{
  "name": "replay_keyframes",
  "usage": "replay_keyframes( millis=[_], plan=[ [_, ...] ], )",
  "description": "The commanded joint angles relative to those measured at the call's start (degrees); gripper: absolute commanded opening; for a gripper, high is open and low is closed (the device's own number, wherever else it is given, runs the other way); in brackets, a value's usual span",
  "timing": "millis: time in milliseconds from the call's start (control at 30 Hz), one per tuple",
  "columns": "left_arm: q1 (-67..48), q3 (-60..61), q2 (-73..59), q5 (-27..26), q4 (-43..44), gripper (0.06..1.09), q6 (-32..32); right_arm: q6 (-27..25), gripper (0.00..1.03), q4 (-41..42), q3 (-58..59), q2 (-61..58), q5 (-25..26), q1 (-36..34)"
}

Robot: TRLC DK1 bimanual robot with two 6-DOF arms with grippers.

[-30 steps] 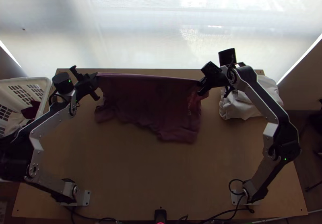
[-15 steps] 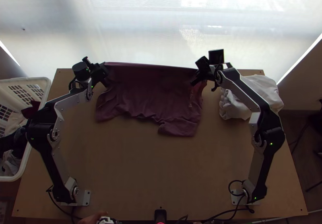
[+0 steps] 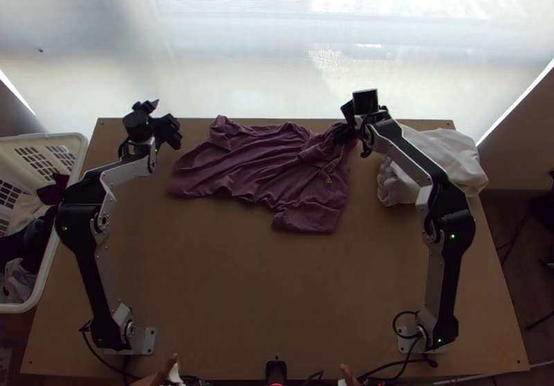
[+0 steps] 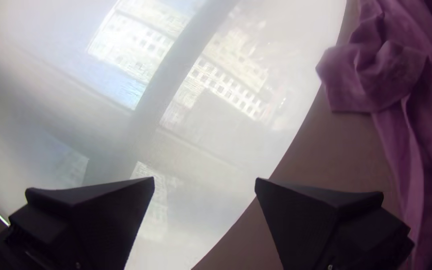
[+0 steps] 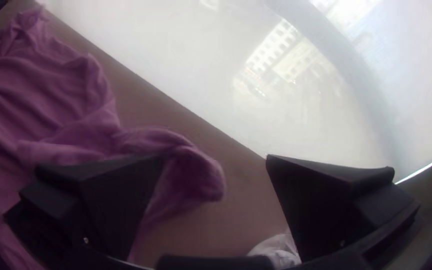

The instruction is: Fold the t-shirt

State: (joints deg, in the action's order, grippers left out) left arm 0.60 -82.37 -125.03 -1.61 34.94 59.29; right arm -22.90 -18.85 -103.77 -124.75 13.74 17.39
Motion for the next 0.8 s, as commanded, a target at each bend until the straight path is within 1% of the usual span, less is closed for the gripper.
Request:
replay_keyframes(
  millis=[0,67,100,167,267,367,467,567,667,733,767],
  plan=[
    [1.60,2.39,4.01,0.02,2.06,1.04,-0.66,3.47,0.98,-0.13,0.32,0.30,1.64,-0.69],
    [2.12,6.43,9.19,-1.29,1.98,1.04,-1.89,4.44,0.98,-1.01,1.37,2.40,1.56,-0.86],
    [2.21,9.42,12.53,-3.49,1.54,1.04,-2.51,4.97,0.98,-1.63,2.08,3.64,1.56,-0.69],
    [1.86,16.63,20.00,-8.24,0.13,1.04,-1.81,5.23,0.98,-5.76,3.22,6.62,1.56,0.81],
    [0.01,28.40,31.60,-14.92,-1.28,1.04,1.88,4.61,0.98,-8.22,8.93,14.01,1.56,5.55],
    [-1.39,36.58,42.42,-20.28,-8.40,1.04,4.79,4.35,0.98,-12.35,15.61,21.39,1.12,11.09],
    [-2.36,43.43,49.36,-24.15,-13.14,1.04,8.74,4.09,0.98,-13.49,25.72,27.81,0.68,16.89],
    [-2.36,46.24,51.20,-26.25,-18.41,1.04,12.87,4.09,0.98,-13.58,33.72,32.55,0.68,22.52],
    [-2.62,46.68,51.03,-26.25,-23.07,1.04,13.84,5.23,0.98,-13.58,40.22,34.66,0.68,26.91],
    [-4.12,47.74,50.77,-26.25,-23.34,1.04,14.19,5.32,0.98,-13.58,43.21,34.66,0.68,29.02],
    [-4.56,48.53,49.97,-26.25,-22.37,1.04,15.60,5.40,0.98,-13.58,44.26,34.66,0.68,30.07]
  ],
)
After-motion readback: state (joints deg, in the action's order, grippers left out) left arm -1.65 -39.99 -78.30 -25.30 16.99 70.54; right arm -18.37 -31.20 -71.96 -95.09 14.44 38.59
